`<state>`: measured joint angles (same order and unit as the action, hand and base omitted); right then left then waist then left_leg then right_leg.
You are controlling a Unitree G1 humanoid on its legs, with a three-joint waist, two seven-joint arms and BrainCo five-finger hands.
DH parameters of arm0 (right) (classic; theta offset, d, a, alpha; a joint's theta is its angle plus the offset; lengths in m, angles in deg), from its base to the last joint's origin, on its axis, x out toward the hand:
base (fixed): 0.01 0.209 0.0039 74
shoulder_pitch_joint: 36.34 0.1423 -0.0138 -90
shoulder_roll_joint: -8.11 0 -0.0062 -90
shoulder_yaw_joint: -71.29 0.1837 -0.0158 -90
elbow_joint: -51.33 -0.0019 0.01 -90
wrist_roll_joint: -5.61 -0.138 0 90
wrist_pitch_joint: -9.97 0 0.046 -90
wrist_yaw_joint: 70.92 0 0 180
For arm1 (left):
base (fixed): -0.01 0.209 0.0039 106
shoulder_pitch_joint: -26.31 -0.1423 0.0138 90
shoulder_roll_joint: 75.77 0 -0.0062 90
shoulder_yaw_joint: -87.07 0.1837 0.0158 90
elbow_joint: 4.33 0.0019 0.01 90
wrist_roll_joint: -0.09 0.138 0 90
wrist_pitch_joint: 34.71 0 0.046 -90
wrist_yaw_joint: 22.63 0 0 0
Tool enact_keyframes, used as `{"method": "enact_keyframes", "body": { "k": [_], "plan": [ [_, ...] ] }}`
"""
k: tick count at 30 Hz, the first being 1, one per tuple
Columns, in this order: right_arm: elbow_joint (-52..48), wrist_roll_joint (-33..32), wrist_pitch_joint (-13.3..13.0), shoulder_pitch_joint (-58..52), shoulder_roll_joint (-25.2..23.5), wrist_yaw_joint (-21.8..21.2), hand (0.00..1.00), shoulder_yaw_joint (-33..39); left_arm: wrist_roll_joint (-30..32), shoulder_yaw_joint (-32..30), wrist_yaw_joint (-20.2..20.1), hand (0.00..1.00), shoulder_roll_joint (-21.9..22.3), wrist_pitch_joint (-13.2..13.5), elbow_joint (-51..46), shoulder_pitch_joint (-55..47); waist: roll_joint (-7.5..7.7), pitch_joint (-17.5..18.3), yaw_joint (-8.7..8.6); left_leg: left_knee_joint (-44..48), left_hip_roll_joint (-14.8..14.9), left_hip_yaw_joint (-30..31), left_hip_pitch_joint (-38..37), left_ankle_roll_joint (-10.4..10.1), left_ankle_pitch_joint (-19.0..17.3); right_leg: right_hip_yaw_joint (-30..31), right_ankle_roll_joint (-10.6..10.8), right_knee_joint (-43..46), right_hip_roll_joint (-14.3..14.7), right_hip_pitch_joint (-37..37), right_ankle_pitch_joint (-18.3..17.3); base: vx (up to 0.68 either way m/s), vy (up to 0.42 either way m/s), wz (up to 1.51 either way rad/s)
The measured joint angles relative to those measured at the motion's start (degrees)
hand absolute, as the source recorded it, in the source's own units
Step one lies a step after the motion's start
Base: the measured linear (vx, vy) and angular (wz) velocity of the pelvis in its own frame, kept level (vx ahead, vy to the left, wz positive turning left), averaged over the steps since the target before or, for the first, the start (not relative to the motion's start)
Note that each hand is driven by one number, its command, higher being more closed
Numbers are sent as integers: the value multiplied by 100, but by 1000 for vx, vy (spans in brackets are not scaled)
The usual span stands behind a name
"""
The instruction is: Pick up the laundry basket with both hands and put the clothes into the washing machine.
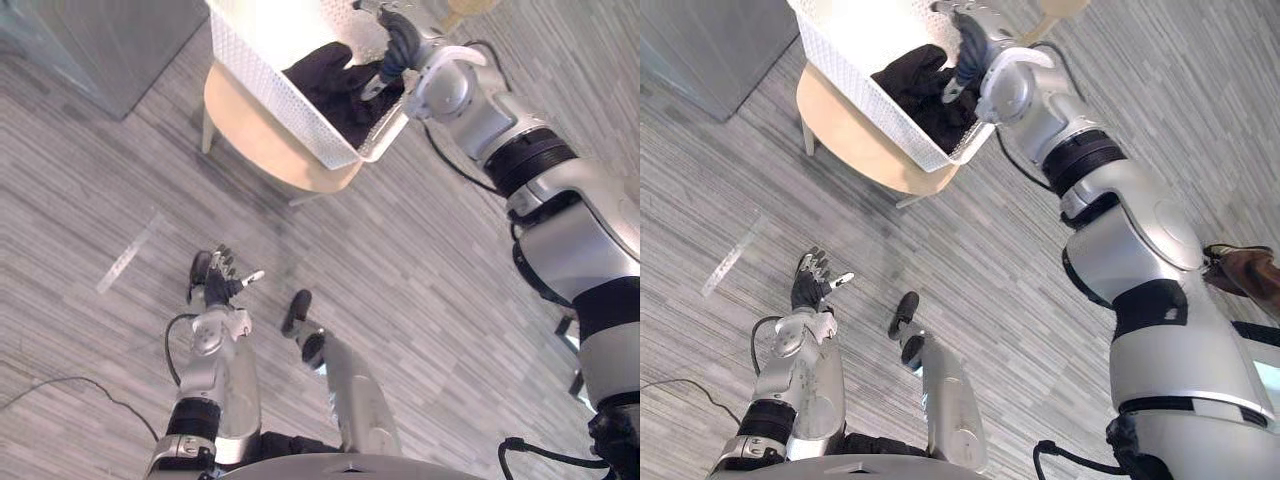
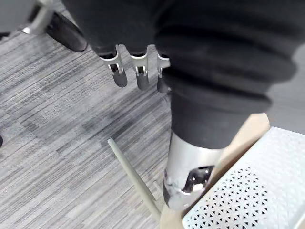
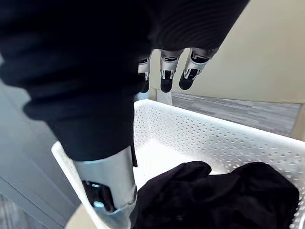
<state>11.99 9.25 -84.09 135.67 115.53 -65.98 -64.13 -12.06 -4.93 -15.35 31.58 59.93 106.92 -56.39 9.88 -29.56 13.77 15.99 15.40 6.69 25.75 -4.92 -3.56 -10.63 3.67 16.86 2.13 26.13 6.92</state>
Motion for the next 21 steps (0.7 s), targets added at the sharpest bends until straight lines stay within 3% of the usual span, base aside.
{"method": "enact_keyframes", "body": {
  "k": [1,2,3,4,5,6,8,9,10,11,14,16,17,18,19,20,21],
  "plan": [
    [-48,1,33,-115,-1,21,0,209,-1,-3,7,0,0,0,5,-9,2,1,-48,-45,-95,56,-67,-31,55,170,38,-407,52,-94,-33,188,-170,99],
    [-242,4,130,-401,49,70,0,725,-1,-6,20,0,-2,-4,58,-8,14,7,-261,57,-382,197,-92,-138,18,514,-18,-1127,16,-379,133,161,-197,153],
    [-626,7,217,-851,200,162,0,1189,1,-10,32,0,30,-7,158,24,-25,-17,-505,388,-717,267,-65,-362,-135,648,-184,-1238,-147,-643,137,138,-190,132],
    [-918,6,279,-1064,173,200,0,1413,0,-43,82,0,66,-12,173,12,-212,-23,-503,680,-544,151,-26,-285,-224,519,-137,-1179,-42,-707,173,129,-169,79],
    [-1632,11,347,-1695,164,183,0,1662,0,-66,120,0,88,-22,182,-124,-420,-26,-591,1351,-208,-502,4,-289,-405,428,-246,-1069,92,-924,-138,144,-122,4],
    [-2091,30,428,-2248,130,167,0,1882,0,-82,113,0,133,-54,231,-204,-527,-55,-653,1918,14,-753,61,-297,-484,351,-296,-866,184,-1099,-317,194,-112,-4],
    [-2311,136,603,-2975,-266,139,0,2218,-1,-205,115,0,129,-118,317,-221,-517,-50,-622,2773,370,-994,125,-99,-406,428,-371,-517,292,-1412,-687,163,-45,-16],
    [-2309,149,665,-3200,-585,137,0,2448,-1,-204,107,0,61,-126,332,-242,-438,-9,-621,3102,456,-1013,157,164,-483,484,-429,-405,254,-1476,-874,169,2,-15],
    [-2310,236,672,-3293,-943,136,0,2638,-1,-215,106,0,-81,-126,316,-187,-345,47,-635,3128,528,-906,246,289,-710,575,-421,-310,232,-1482,-980,188,13,-12],
    [-2310,283,670,-3313,-1098,139,0,2683,-1,-234,104,0,-155,-131,290,-164,-310,69,-643,2993,554,-800,277,288,-798,602,-399,-294,217,-1484,-1008,206,52,-16],
    [-2312,349,648,-3342,-1727,50,0,2686,-1,-277,67,0,-410,-161,-3,-250,-229,125,-543,1532,557,159,92,22,-831,873,-143,9,93,-1479,-1228,261,225,-33],
    [-2354,350,601,-3413,-2007,-89,0,2524,0,-295,64,0,-325,-162,-23,-426,-318,330,-480,700,467,742,-248,-204,-479,1318,272,528,-69,-1333,-1599,218,502,-76],
    [-2482,350,584,-3533,-2042,-111,0,2537,0,-284,62,0,-248,-163,5,-499,-368,420,-478,748,419,755,-264,-693,-110,1445,406,632,-107,-1305,-1690,227,720,-61],
    [-2865,356,546,-3981,-2153,-128,0,2706,2,-242,52,0,-296,-170,191,-488,-146,548,-508,1154,49,538,-159,-843,-299,1675,544,626,-460,-1307,-1765,183,607,-8],
    [-3193,392,552,-4426,-2267,-239,0,2824,3,-220,55,0,-313,-180,276,-405,-21,663,-629,1304,-320,368,-172,-700,-426,1723,651,419,-846,-1464,-1604,179,578,14],
    [-3339,486,552,-4603,-2319,-300,0,2844,4,-190,52,0,-313,-179,282,-416,-27,734,-687,1400,-462,303,-181,-603,-484,1798,674,291,-977,-1535,-1444,165,539,1],
    [-3544,633,552,-4858,-2458,-380,0,2860,8,-160,6,0,-313,-177,282,-479,-76,948,-753,1539,-640,54,-183,-415,-612,1990,676,42,-1166,-1529,-1031,101,435,-38]
  ]
}}
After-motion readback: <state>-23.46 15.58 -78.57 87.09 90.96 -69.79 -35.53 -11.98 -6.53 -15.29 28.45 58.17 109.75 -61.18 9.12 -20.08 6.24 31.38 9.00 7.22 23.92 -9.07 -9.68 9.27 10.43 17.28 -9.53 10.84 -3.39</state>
